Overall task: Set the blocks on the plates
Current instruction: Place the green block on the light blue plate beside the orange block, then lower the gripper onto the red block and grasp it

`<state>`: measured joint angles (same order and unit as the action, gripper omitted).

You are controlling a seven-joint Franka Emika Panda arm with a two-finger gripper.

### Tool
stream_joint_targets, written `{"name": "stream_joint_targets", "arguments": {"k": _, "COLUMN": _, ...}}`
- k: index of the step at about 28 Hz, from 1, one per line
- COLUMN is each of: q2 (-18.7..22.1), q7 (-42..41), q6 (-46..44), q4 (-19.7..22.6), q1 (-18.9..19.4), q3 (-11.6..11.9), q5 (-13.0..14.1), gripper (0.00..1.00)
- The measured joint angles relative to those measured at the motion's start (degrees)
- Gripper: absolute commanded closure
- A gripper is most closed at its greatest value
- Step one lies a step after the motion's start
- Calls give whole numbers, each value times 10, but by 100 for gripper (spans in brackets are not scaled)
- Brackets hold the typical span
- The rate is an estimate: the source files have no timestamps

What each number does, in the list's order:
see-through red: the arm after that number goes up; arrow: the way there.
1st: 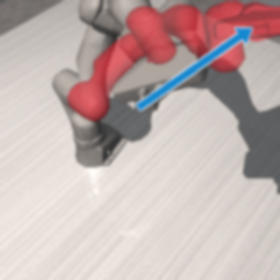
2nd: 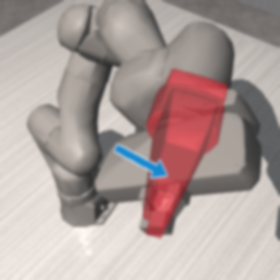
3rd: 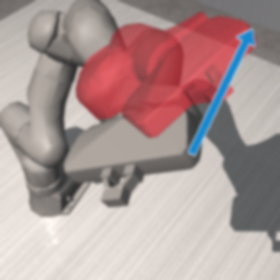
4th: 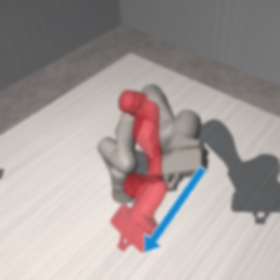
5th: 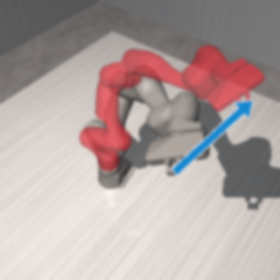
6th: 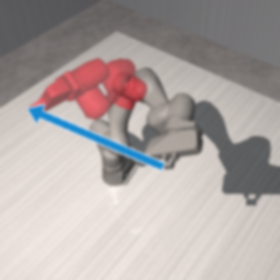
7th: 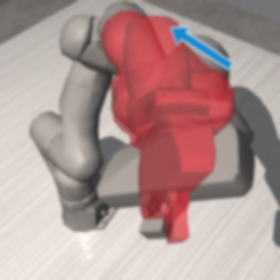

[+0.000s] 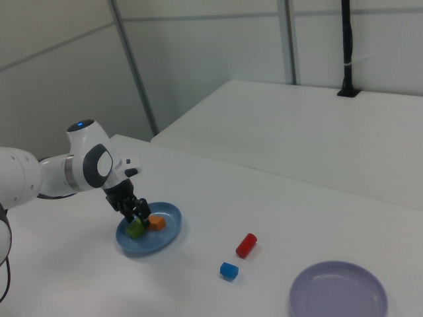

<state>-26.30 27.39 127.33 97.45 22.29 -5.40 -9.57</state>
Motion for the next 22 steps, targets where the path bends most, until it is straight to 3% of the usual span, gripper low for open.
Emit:
{"name": "stream_joint_targets", "arguments": {"k": 7, "q2": 10, "q7": -2, "q6": 0, "q4": -24, "q1": -55, "q3": 3, "q5": 0, "gripper": 0}}
{"name": "stream_joint_targets", "arguments": {"k": 13, "q2": 23, "q7": -29, "q6": 0, "q4": -29, "q1": -141, "q3": 5, "q5": 0, "gripper": 0}}
{"name": "stream_joint_targets", "arguments": {"k": 22, "q2": 19, "q7": -138, "q6": 0, "q4": -26, "q1": -261, "q3": 6, "q5": 7, "gripper": 0}}
